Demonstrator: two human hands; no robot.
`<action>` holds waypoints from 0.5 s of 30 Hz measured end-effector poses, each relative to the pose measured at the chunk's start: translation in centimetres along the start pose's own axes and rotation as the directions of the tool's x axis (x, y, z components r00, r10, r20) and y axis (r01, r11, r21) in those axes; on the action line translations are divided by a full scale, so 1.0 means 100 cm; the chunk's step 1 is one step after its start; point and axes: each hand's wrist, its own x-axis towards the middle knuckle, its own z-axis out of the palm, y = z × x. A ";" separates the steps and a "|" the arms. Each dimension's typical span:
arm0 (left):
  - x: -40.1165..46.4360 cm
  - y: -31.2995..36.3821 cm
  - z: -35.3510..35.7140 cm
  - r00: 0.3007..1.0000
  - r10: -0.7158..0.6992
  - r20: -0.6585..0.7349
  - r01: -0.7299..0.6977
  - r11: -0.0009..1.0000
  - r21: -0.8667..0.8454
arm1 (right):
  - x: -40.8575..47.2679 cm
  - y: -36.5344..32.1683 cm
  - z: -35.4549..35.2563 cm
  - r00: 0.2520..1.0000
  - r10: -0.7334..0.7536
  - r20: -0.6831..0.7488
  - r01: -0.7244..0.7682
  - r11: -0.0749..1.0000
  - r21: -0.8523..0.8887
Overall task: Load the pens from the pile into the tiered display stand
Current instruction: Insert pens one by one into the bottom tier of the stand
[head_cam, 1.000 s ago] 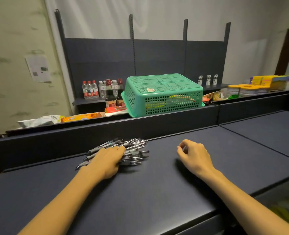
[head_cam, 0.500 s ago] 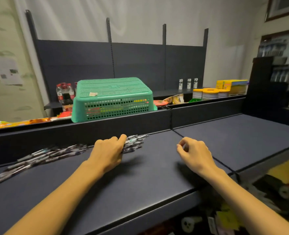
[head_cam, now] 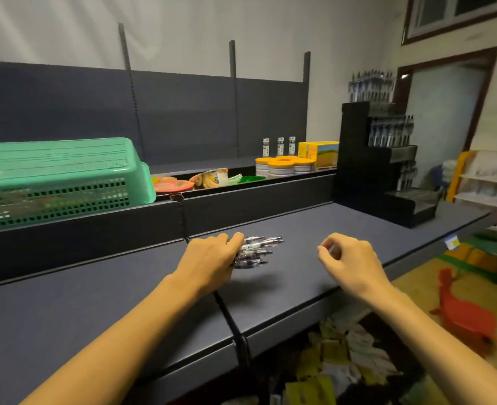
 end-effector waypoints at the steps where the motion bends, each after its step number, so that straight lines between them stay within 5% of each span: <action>1: 0.015 0.009 0.006 1.000 0.013 -0.010 -0.013 1.000 -0.003 | 0.007 0.013 -0.004 1.000 0.004 0.003 -0.004 1.000 -0.006; 15: 0.189 0.103 0.099 0.984 0.107 -0.142 -0.116 0.991 -0.059 | 0.145 0.160 -0.033 0.999 -0.037 0.005 0.037 0.999 -0.004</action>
